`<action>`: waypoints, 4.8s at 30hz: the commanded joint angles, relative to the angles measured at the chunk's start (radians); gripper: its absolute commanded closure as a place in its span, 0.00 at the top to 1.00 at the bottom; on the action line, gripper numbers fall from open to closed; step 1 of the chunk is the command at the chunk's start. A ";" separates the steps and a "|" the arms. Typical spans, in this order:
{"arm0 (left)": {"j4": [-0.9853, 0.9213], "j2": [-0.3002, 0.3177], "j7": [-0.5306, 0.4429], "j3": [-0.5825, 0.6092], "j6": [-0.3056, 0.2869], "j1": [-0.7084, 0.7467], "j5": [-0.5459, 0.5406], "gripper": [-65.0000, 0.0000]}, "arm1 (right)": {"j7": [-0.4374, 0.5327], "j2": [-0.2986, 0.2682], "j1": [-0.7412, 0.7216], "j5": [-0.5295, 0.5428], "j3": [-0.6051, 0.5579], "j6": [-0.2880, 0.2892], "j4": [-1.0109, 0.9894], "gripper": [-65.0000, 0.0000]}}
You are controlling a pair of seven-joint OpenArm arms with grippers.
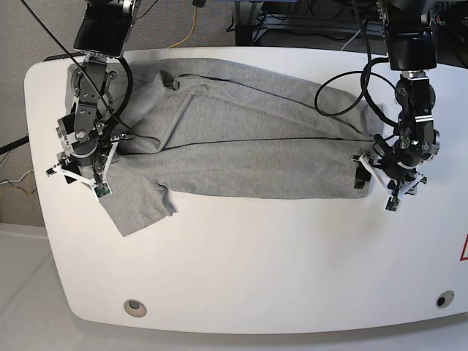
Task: Fold the T-shirt properly
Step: 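Move the open left gripper down along the folded side edge, then close the left gripper on the folded side edge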
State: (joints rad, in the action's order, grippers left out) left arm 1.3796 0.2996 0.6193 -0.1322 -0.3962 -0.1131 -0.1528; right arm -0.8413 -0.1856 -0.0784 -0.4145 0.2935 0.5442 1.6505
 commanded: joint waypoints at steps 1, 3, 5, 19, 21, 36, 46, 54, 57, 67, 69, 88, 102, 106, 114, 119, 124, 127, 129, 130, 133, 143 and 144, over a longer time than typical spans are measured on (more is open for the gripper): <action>0.016 0.011 -0.023 -0.007 0.001 -0.018 -0.006 0.64 | 0.012 -0.016 -0.030 -0.007 0.005 -0.005 0.021 0.48; 0.014 0.010 -0.023 -0.007 0.003 -0.018 -0.006 0.64 | 0.012 -0.018 -0.030 -0.007 0.005 -0.005 0.021 0.48; 0.013 0.008 -0.023 -0.007 0.003 -0.018 -0.006 0.64 | 0.012 -0.019 -0.031 -0.007 0.005 -0.005 0.021 0.48; -0.138 -0.023 -0.080 -0.005 0.004 -0.053 -0.006 0.64 | 0.012 -0.022 -0.065 -0.007 0.003 -0.006 0.015 0.48; -0.162 -0.026 -0.103 -0.005 0.004 -0.056 -0.006 0.64 | 0.012 -0.022 -0.065 -0.007 0.002 -0.006 0.015 0.48; -0.240 -0.049 -0.148 -0.001 0.004 -0.107 -0.006 0.64 | 0.012 -0.024 -0.082 -0.005 -0.001 -0.005 0.006 0.48; -0.242 -0.050 -0.146 0.001 0.004 -0.155 -0.004 0.64 | 0.015 -0.028 -0.094 -0.005 -0.003 -0.005 -0.049 0.48; -0.242 -0.052 -0.146 0.052 0.004 -0.152 -0.004 0.64 | 0.018 -0.028 -0.096 -0.005 -0.003 -0.005 -0.057 0.48; -0.242 -0.053 -0.148 0.053 0.004 -0.147 -0.004 0.64 | 0.018 -0.028 -0.096 -0.005 -0.003 -0.005 -0.057 0.48; -0.242 -0.073 -0.146 0.053 0.004 -0.142 -0.006 0.64 | 0.018 -0.028 -0.114 -0.005 0.000 -0.005 -0.059 0.48; -0.242 -0.073 -0.146 0.053 0.004 -0.132 -0.006 0.64 | 0.018 -0.028 -0.114 -0.005 0.000 -0.005 -0.059 0.48; -0.242 -0.069 -0.148 0.050 0.004 -0.098 -0.006 0.64 | 0.018 -0.025 -0.111 -0.005 -0.001 -0.005 -0.059 0.48; -0.236 -0.027 -0.148 0.050 0.055 -0.107 -0.008 0.64 | 0.017 -0.028 -0.106 -0.005 -0.003 -0.005 -0.059 0.48; -0.237 -0.024 -0.149 0.050 0.059 -0.129 -0.006 0.64 | 0.017 -0.028 -0.106 -0.005 -0.003 -0.005 -0.059 0.48; -0.239 -0.024 -0.148 0.049 0.062 -0.138 -0.006 0.64 | 0.017 -0.024 -0.122 -0.005 -0.003 -0.005 -0.075 0.48; -0.239 -0.027 -0.149 0.049 0.069 -0.138 -0.006 0.64 | 0.018 -0.025 -0.162 -0.005 -0.003 -0.005 -0.121 0.48; -0.240 -0.027 -0.151 0.049 0.102 -0.138 -0.006 0.64 | 0.020 -0.025 -0.183 -0.004 -0.003 -0.005 -0.135 0.48; -0.240 -0.027 -0.151 0.049 0.104 -0.135 -0.006 0.64 | 0.020 -0.022 -0.188 -0.004 -0.003 -0.005 -0.135 0.48; -0.242 -0.029 -0.151 0.049 0.104 -0.133 -0.006 0.64 | 0.020 -0.022 -0.189 -0.004 -0.004 -0.005 -0.135 0.48; -0.242 -0.029 -0.151 0.049 0.104 -0.133 -0.006 0.64 | 0.020 -0.022 -0.189 -0.004 -0.004 -0.005 -0.135 0.48; -0.243 -0.030 -0.151 0.050 0.104 -0.132 -0.006 0.64 | 0.020 -0.021 -0.189 -0.004 -0.004 -0.005 -0.135 0.48; -0.369 -0.050 -0.186 0.050 0.104 -0.139 -0.006 0.64 | 0.020 -0.019 -0.189 -0.002 -0.004 -0.005 -0.135 0.48; -0.374 -0.050 -0.198 0.052 0.104 -0.139 -0.006 0.64 | 0.020 -0.019 -0.189 -0.002 -0.004 -0.005 -0.135 0.48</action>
State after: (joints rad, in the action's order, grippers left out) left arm 1.0168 0.2470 0.4015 -0.0822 -0.2878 -0.2478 -0.1574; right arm -0.8341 -0.1936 -0.2428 -0.4141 0.2871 0.5476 1.4979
